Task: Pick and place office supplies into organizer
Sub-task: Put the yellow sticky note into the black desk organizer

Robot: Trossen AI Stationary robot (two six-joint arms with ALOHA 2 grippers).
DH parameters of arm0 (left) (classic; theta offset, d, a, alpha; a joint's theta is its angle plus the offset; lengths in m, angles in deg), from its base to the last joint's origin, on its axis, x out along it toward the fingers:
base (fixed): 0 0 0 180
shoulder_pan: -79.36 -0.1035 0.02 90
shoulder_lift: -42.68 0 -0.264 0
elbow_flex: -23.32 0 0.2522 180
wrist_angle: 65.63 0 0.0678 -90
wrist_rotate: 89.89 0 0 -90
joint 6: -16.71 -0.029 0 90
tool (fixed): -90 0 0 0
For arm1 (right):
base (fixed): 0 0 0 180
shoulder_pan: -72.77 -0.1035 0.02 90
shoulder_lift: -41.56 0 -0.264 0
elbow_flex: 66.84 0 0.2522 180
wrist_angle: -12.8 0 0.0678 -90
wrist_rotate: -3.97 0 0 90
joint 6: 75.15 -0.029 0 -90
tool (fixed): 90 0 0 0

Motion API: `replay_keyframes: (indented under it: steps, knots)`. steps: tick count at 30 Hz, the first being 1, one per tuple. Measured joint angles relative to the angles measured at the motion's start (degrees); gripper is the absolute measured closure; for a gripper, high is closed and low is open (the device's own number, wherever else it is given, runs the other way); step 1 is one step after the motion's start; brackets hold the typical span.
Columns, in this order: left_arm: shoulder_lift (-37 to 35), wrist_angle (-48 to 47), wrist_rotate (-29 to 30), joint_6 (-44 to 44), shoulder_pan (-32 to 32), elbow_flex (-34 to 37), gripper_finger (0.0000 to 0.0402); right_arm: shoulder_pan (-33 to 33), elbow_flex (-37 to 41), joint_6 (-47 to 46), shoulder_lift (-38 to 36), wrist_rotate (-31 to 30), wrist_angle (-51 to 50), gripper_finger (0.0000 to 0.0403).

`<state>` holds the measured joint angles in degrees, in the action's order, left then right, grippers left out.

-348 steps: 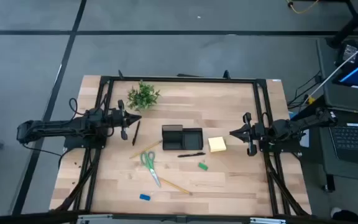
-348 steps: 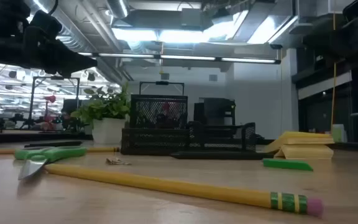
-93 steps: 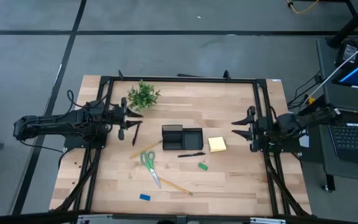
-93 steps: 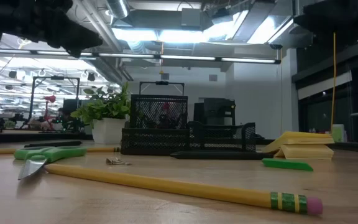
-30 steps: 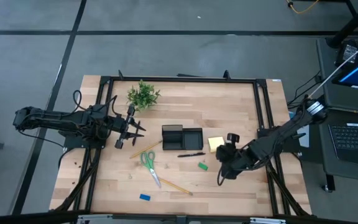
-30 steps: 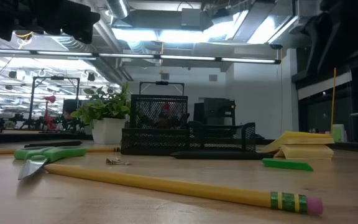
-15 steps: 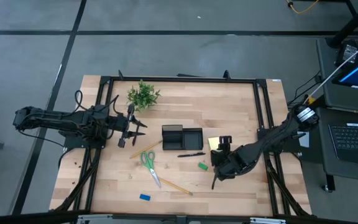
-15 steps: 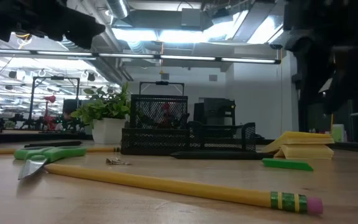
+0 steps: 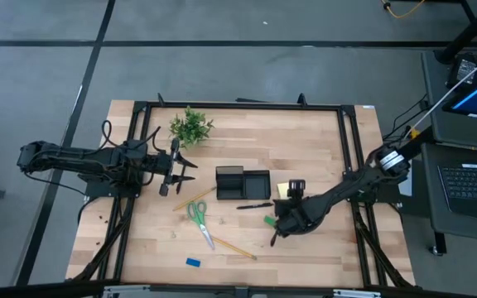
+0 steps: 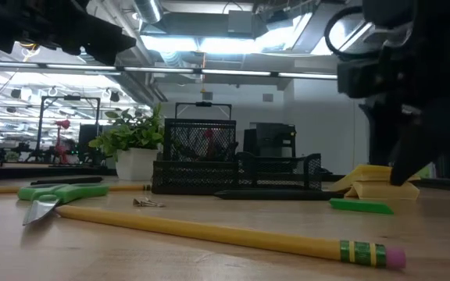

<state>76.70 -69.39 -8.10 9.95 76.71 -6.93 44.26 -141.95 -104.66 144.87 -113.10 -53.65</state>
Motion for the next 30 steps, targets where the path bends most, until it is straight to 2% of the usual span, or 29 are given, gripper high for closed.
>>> replay_keyframes:
  steps: [24, 27, 30]
  knots:
    - [0.0, -1.7, 0.0, 0.1, 0.0, 0.0, 0.0231, 3.8, 0.0, 0.1, 1.2, 0.6, -2.0, 0.0191]
    - [0.0, -1.7, 0.0, 0.0, 0.0, 0.0, 0.0231, 4.3, 0.0, 0.0, 1.2, 1.6, -2.1, 0.0202]
    - [0.0, -1.7, 0.0, 0.0, 0.0, 0.0, 0.0231, 4.6, 0.0, 0.0, 1.2, 2.6, -2.0, 0.0230]
